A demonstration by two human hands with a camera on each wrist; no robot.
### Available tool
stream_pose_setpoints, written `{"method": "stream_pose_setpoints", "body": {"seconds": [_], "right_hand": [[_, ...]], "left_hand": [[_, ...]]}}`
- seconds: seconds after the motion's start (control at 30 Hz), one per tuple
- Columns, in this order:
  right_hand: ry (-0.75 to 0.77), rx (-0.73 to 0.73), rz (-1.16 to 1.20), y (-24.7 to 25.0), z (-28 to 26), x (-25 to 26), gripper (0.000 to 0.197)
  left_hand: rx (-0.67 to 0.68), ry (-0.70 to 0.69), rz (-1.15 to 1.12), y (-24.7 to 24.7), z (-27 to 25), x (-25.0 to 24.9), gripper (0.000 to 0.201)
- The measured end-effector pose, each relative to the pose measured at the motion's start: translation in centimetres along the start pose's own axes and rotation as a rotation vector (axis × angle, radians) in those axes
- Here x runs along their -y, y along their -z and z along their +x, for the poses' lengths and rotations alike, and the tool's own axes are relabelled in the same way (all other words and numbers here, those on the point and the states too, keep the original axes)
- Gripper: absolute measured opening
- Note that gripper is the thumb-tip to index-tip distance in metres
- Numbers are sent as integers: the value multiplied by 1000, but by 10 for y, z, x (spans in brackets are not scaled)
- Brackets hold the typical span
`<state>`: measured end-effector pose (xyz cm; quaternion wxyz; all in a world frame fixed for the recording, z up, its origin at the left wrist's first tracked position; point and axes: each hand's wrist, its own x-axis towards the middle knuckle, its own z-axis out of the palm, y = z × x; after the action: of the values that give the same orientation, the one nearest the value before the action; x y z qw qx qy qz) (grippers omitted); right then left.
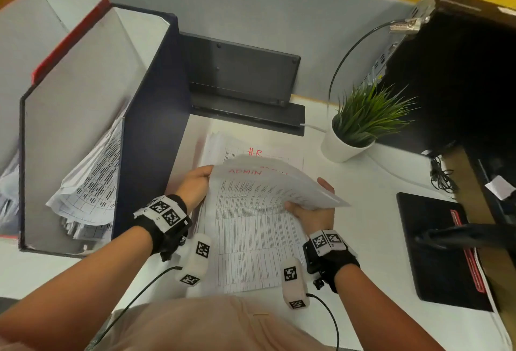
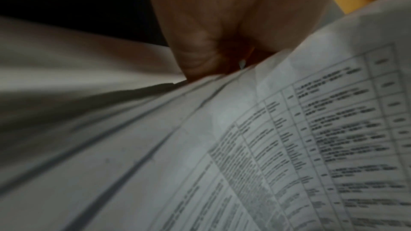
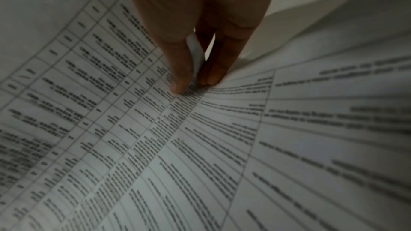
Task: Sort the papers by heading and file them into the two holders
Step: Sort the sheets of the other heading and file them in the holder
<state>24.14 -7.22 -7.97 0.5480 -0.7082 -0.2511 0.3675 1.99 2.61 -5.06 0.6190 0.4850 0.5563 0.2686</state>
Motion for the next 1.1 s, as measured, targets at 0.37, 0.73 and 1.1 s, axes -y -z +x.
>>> {"method": "stream_pose_setpoints", "body": {"seconds": [0.37,0.73,1.1], "right_hand": [[-118,17,-79,4,0,2,39],[-8,-101,-127,-19,-1,27,38],[305,-82,177,-25,-3,107,30]], "left_hand": [[-17,113,-18,8,2,-11,46],[106,145,30,4,-4,-19,69],[-53,-515,240,-7,-30,-67,36]]}}
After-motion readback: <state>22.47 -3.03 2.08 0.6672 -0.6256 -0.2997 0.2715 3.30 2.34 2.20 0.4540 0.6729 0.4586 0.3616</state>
